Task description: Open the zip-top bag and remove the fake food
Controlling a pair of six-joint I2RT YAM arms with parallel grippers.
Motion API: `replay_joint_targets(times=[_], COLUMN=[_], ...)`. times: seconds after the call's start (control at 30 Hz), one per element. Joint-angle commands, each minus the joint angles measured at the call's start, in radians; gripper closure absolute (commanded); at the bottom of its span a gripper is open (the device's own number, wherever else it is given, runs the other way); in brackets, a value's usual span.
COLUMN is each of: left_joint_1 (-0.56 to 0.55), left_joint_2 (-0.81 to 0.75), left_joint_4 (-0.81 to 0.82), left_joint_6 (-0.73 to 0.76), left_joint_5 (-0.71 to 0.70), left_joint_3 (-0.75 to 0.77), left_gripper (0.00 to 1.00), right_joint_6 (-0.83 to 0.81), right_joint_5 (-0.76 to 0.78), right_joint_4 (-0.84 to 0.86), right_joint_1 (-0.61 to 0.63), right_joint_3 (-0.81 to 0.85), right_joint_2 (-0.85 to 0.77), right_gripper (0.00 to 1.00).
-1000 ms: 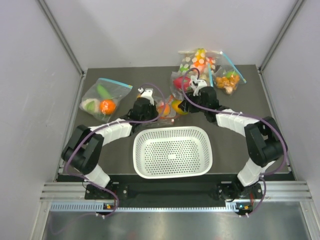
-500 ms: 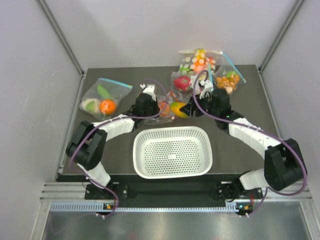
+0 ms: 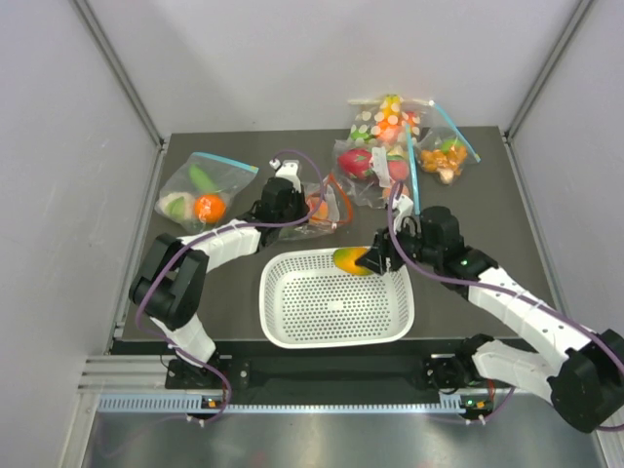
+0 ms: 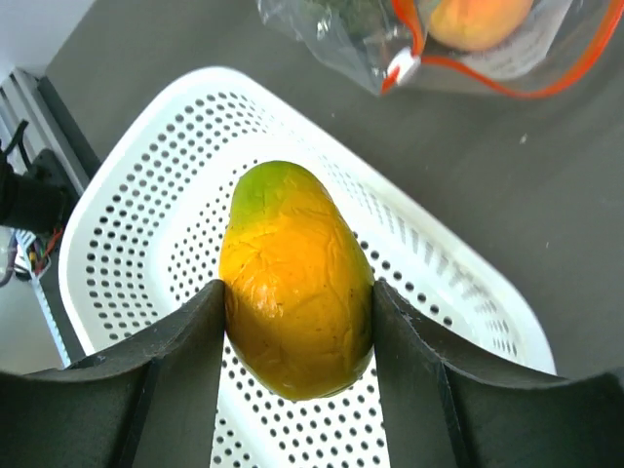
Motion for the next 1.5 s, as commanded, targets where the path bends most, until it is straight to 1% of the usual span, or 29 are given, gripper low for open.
replay_joint_targets(times=[0.0,0.03,0.1,0.17,0.2,0.23,0.27,0.3,0.37,0.47,0.6,0.7,0.8,0.83,0.9,0.93,0.97,1.07,1.17,1.27,1.37,1.47], left_joint_1=[0.006,0.007,0.007,0.006,0.006,0.007,0.006,0.006,0.006,0.007,0.006,0.006,0.006,0.007,0.006,0.006,0.007,0.006,0.006,0.007,0.007,0.007], left_joint_2=[-0.029,-0.035,-0.043,-0.058,-0.063,-0.069,-0.072,-0.074,-0.081,-0.101,-0.143,-0.163,-0.181,-0.187,-0.196,-0.199,-0.203,-0.222,-0.256,-0.282,-0.291,-0.290], left_joint_4=[0.006,0.004,0.004,0.003,0.003,-0.003,-0.009,-0.014,-0.031,-0.042,-0.046,-0.048,-0.048,-0.046,-0.051,-0.052,-0.054,-0.062,-0.068,-0.074,-0.083,-0.085], left_joint_6=[-0.018,-0.023,-0.034,-0.037,-0.037,-0.034,-0.026,-0.020,-0.011,-0.008,-0.006,-0.004,-0.006,-0.006,-0.006,-0.006,-0.004,0.000,0.005,0.012,0.015,0.015], left_joint_5=[0.003,0.004,0.006,0.008,0.005,0.003,0.003,0.003,0.001,-0.003,-0.003,0.001,0.011,0.014,0.015,0.012,0.012,0.006,-0.011,-0.022,-0.025,-0.019], left_joint_3=[0.029,0.028,0.019,0.012,0.009,0.009,0.009,0.014,0.018,0.012,-0.008,-0.020,-0.026,-0.028,-0.032,-0.035,-0.041,-0.054,-0.067,-0.080,-0.084,-0.086], left_gripper=[1.00,1.00,1.00,1.00,1.00,1.00,1.00,1.00,1.00,1.00,1.00,1.00,1.00,1.00,1.00,1.00,1.00,1.00,1.00,1.00,1.00,1.00], right_joint_6=[-0.004,-0.010,-0.019,-0.022,-0.025,-0.026,-0.027,-0.027,-0.030,-0.045,-0.064,-0.061,-0.047,-0.044,-0.036,-0.035,-0.036,-0.039,-0.036,-0.016,0.008,0.025], right_joint_5=[0.048,0.077,0.113,0.151,0.159,0.162,0.165,0.162,0.168,0.182,0.183,0.176,0.130,0.099,0.071,0.049,0.039,0.016,0.008,-0.008,-0.022,-0.024], right_joint_4=[-0.066,-0.080,-0.109,-0.117,-0.117,-0.115,-0.107,-0.100,-0.089,-0.091,-0.086,-0.042,0.044,0.084,0.107,0.164,0.178,0.212,0.225,0.238,0.268,0.287], right_joint_1=[0.010,0.010,0.010,0.010,0.010,0.010,0.010,0.010,0.010,0.010,0.008,0.008,0.007,0.004,0.005,0.004,0.004,0.005,0.004,0.004,0.005,0.011], right_joint_3=[-0.019,-0.022,-0.036,-0.045,-0.049,-0.049,-0.049,-0.046,-0.034,0.012,0.099,0.159,0.217,0.236,0.289,0.308,0.346,0.435,0.519,0.570,0.586,0.590], right_joint_2=[-0.038,-0.038,-0.036,-0.035,-0.033,-0.027,-0.021,-0.020,-0.010,0.005,0.029,0.068,0.134,0.182,0.239,0.300,0.333,0.468,0.624,0.707,0.749,0.767], right_gripper=[0.99,0.98,0.93,0.84,0.66,0.56,0.40,0.34,0.28,0.22,0.21,0.21,0.23,0.24,0.27,0.29,0.33,0.40,0.44,0.47,0.51,0.51])
